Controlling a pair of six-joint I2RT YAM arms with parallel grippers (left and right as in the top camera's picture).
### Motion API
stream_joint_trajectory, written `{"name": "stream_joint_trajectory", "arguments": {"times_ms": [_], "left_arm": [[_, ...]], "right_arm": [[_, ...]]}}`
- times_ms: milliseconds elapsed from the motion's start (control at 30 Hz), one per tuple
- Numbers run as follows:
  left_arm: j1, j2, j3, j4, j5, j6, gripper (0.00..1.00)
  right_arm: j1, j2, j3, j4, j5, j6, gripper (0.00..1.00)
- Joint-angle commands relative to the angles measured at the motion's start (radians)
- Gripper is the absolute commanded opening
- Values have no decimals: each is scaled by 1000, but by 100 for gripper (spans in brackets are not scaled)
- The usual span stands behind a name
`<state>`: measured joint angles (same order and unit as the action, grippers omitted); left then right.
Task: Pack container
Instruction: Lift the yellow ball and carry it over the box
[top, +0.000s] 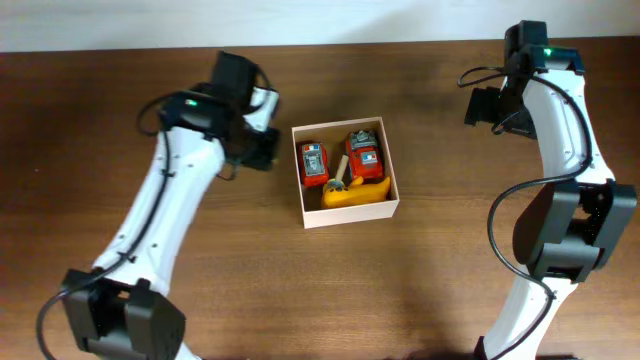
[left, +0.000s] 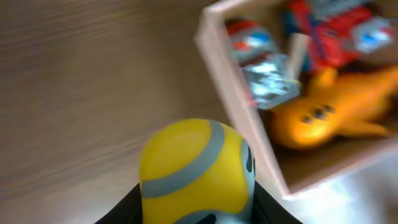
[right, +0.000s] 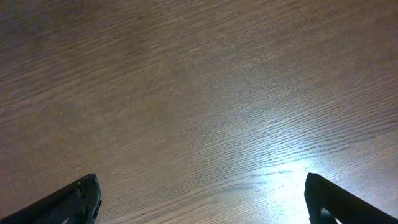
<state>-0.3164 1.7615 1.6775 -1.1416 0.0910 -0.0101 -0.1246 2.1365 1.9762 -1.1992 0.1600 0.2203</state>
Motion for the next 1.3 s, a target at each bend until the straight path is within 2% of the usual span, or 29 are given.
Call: {"name": "stream_joint_trajectory", "arguments": {"times_ms": [0, 400, 800, 1000, 1100, 1133, 1267], "left_arm": [[-73, -10, 16, -5, 48, 30, 33], [-241, 5, -35, -14, 44, 30, 34], [-246, 153, -109, 66, 40, 31, 32], [-243, 229, -109, 90, 34, 34, 25], [-242, 250, -109, 90, 10, 34, 25], [-241, 253, -109, 90, 6, 34, 29], [-237, 253, -109, 90, -9, 34, 63]], "right_arm": [[0, -3, -3, 2, 6, -3, 99], [0, -3, -3, 2, 6, -3, 99], [0, -3, -3, 2, 6, -3, 99], [0, -3, -3, 2, 6, -3, 99], [0, -3, -3, 2, 6, -3, 99], [0, -3, -3, 2, 6, -3, 99], [0, -3, -3, 2, 6, -3, 99]]}}
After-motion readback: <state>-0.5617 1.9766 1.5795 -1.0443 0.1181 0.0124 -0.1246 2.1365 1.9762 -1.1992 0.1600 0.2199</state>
